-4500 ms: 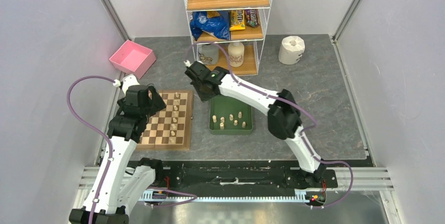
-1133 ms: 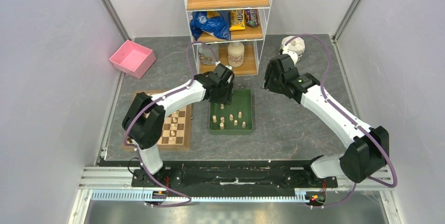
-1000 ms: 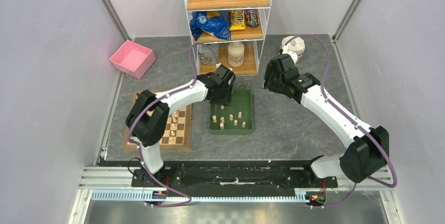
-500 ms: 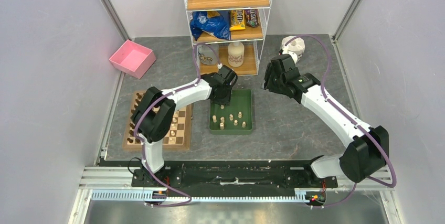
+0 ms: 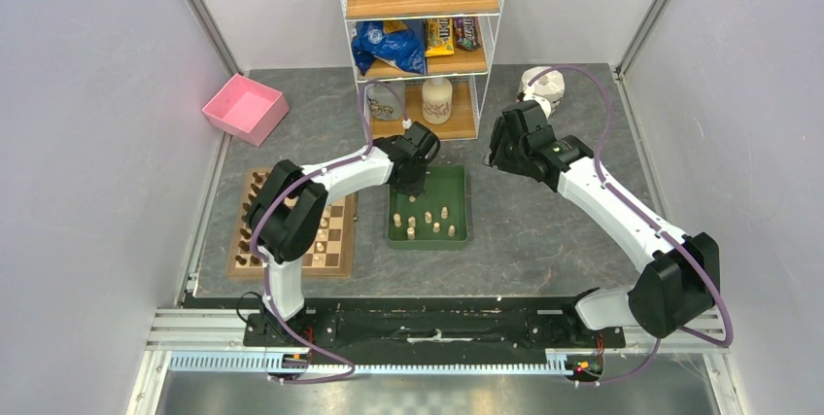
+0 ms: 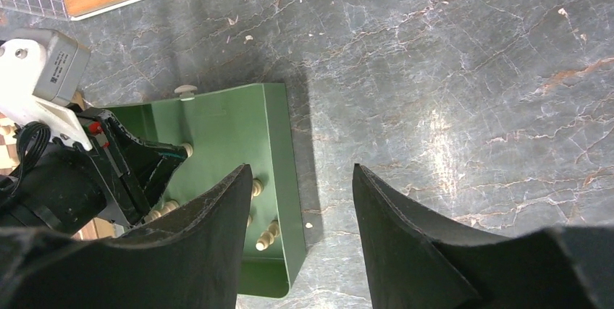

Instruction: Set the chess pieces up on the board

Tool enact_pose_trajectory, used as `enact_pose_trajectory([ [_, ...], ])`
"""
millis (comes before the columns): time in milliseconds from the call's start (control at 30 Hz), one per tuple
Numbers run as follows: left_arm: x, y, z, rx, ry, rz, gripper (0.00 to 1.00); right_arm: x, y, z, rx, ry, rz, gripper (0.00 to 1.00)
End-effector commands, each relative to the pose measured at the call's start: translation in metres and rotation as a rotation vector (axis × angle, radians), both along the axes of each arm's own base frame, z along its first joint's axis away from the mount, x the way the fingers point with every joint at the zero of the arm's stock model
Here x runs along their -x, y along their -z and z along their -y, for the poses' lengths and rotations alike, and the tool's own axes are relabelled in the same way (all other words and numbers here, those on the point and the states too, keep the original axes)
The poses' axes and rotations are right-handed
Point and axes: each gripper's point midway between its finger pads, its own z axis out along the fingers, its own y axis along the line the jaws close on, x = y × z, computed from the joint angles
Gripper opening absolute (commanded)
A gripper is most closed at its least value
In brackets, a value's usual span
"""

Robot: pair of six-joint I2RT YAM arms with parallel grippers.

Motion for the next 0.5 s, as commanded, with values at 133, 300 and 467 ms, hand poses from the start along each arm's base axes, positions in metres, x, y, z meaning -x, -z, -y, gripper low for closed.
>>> enact_pose_trajectory([
  [133, -0.007, -0.048, 0.005, 0.048, -0.017, 0.079, 0.02, -0.005, -0.001, -0.002, -0.02, 0.008, 0.011, 0.61],
  [300, -0.006, -0.123, -0.013, 0.095, -0.05, 0.218, 0.02, -0.005, 0.0, -0.002, -0.02, 0.006, 0.009, 0.61],
  [467, -0.009, -0.145, -0.065, 0.075, -0.17, 0.256, 0.02, -0.006, 0.002, -0.006, -0.037, 0.001, 0.0, 0.61],
])
